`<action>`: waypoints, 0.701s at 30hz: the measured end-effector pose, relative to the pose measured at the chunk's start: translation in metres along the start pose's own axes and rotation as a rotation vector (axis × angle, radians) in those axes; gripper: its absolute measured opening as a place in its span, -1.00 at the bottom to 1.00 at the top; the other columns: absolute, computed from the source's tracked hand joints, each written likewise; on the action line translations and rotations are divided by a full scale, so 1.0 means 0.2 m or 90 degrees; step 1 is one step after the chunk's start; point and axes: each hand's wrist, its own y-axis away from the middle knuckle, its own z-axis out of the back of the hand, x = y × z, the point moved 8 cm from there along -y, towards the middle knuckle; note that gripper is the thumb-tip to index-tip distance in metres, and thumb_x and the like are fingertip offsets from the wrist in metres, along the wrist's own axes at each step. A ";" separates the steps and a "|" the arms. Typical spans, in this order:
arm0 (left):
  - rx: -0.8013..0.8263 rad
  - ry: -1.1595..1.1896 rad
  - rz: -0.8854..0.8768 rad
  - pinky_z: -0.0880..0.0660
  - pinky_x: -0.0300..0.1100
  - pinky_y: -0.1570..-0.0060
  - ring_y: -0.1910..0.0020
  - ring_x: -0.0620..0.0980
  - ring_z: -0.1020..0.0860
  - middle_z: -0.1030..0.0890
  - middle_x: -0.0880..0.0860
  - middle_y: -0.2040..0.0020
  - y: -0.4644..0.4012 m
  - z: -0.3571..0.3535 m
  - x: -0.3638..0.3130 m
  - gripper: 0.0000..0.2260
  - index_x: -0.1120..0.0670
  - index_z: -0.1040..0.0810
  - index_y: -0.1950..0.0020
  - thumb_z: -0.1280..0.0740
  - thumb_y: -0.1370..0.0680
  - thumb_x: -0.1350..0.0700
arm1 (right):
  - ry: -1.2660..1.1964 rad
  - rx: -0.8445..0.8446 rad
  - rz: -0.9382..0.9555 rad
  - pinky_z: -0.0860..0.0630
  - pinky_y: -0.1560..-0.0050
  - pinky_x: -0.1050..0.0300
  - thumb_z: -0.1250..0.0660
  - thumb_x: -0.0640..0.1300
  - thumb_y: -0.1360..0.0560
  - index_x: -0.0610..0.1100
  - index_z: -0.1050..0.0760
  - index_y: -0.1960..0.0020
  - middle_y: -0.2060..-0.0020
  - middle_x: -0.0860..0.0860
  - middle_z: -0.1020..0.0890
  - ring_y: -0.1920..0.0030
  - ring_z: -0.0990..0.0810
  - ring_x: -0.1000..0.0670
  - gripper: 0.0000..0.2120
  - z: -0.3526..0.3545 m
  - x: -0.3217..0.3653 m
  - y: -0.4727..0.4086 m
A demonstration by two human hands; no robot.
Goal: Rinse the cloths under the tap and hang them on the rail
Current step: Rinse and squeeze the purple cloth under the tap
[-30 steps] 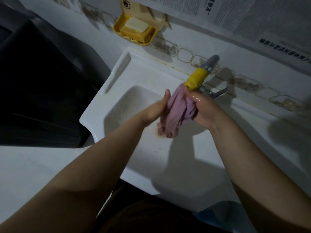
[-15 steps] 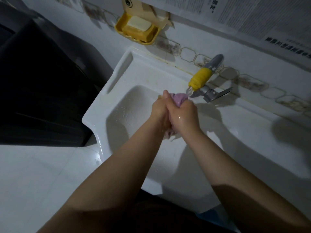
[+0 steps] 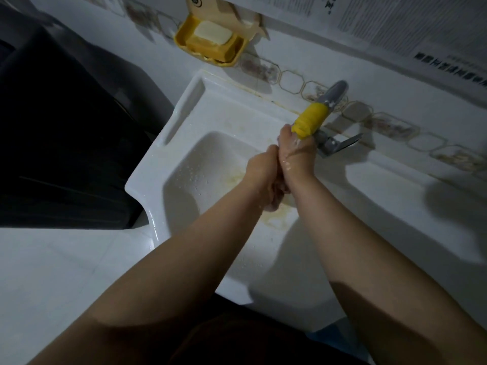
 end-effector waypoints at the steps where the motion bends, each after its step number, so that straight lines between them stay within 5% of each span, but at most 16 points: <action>1: -0.011 -0.006 -0.008 -0.39 -0.29 0.52 0.58 -0.03 -0.51 -0.53 0.13 0.45 -0.03 0.01 -0.01 -0.66 0.18 -0.50 0.24 -0.20 -0.62 -0.01 | -0.030 0.001 0.004 -0.30 0.23 0.14 -0.22 -0.07 -0.56 -0.19 -0.48 0.19 0.25 -0.15 -0.60 0.17 -0.57 -0.18 -0.76 -0.01 0.00 0.02; 3: -0.040 -0.072 -0.091 -0.52 -0.21 0.27 0.14 0.04 -0.66 -0.65 0.18 0.06 -0.08 0.06 -0.09 -0.70 0.20 -0.55 -0.06 -0.18 -0.63 -0.02 | -0.053 0.027 -0.005 -0.33 0.20 0.13 -0.24 -0.05 -0.55 -0.10 -0.36 0.32 0.35 -0.06 -0.52 0.25 -0.48 -0.10 -0.72 -0.04 0.02 0.12; 5: -0.016 -0.081 -0.095 -0.50 -0.15 0.10 -0.12 0.14 -0.59 -0.59 0.18 -0.16 -0.08 0.07 -0.13 -0.66 0.21 -0.49 -0.23 -0.16 -0.63 -0.01 | -0.020 0.040 0.001 -0.35 0.18 0.13 -0.24 0.01 -0.54 -0.06 -0.31 0.34 0.30 -0.06 -0.51 0.23 -0.45 -0.08 -0.68 -0.06 0.03 0.20; 8: 0.045 -0.121 -0.049 -0.53 -0.23 0.23 0.19 0.03 -0.64 -0.64 0.15 0.18 -0.10 0.02 -0.05 -0.69 0.19 -0.55 0.08 -0.20 -0.63 -0.03 | 0.028 0.022 0.002 -0.30 0.20 0.15 -0.24 0.02 -0.53 -0.08 -0.30 0.38 0.27 -0.10 -0.52 0.20 -0.51 -0.14 -0.65 0.00 -0.01 0.09; 10: 0.109 -0.117 0.004 -0.57 -0.17 0.16 0.21 0.05 -0.62 -0.65 0.16 0.20 -0.06 0.01 -0.01 -0.59 0.17 -0.57 0.16 -0.20 -0.61 -0.14 | 0.062 0.092 -0.035 -0.34 0.15 0.16 -0.20 -0.01 -0.56 -0.14 -0.46 0.25 0.16 -0.14 -0.58 0.10 -0.55 -0.17 -0.72 0.02 -0.10 -0.02; 14: 0.058 -0.521 -0.155 -0.47 -0.12 0.04 0.04 0.04 -0.56 -0.58 0.06 0.03 -0.15 0.20 -0.08 -0.52 0.18 -0.51 -0.18 -0.33 -0.51 -0.20 | 0.055 0.194 -0.223 -0.46 -0.03 0.03 -0.21 0.01 -0.58 -0.14 -0.40 -0.19 -0.26 -0.19 -0.47 -0.18 -0.49 -0.22 -0.72 0.07 -0.34 -0.14; 17: 0.137 -0.564 -0.135 -0.40 -0.09 -0.23 -0.11 -0.03 -0.47 -0.47 -0.03 -0.09 -0.18 0.26 -0.06 -0.31 0.06 -0.30 -0.42 -0.45 -0.41 -0.19 | 0.040 0.300 -0.357 -0.49 0.30 -0.02 -0.31 -0.08 -0.54 -0.07 -0.28 -0.18 -0.21 -0.07 -0.38 -0.08 -0.42 -0.20 -0.72 0.10 -0.43 -0.07; 19: 0.228 -0.617 -0.169 -0.40 -0.03 -0.30 -0.13 -0.01 -0.53 -0.55 -0.04 -0.10 -0.17 0.25 -0.04 -0.43 0.01 -0.40 -0.36 -0.47 -0.42 -0.11 | 0.077 0.357 -0.285 -0.56 0.32 0.02 -0.32 -0.06 -0.54 -0.11 -0.34 -0.30 -0.20 -0.03 -0.42 -0.09 -0.48 -0.17 -0.63 0.09 -0.43 -0.05; 21: 0.254 -0.699 -0.222 -0.43 -0.10 -0.24 -0.05 -0.02 -0.54 -0.61 0.02 -0.09 -0.17 0.27 -0.04 -0.63 0.05 -0.54 -0.24 -0.44 -0.48 -0.03 | 0.056 0.408 -0.179 -0.59 -0.05 -0.12 -0.32 -0.02 -0.54 -0.07 -0.43 -0.31 -0.22 -0.08 -0.53 -0.14 -0.56 -0.15 -0.64 0.07 -0.40 -0.03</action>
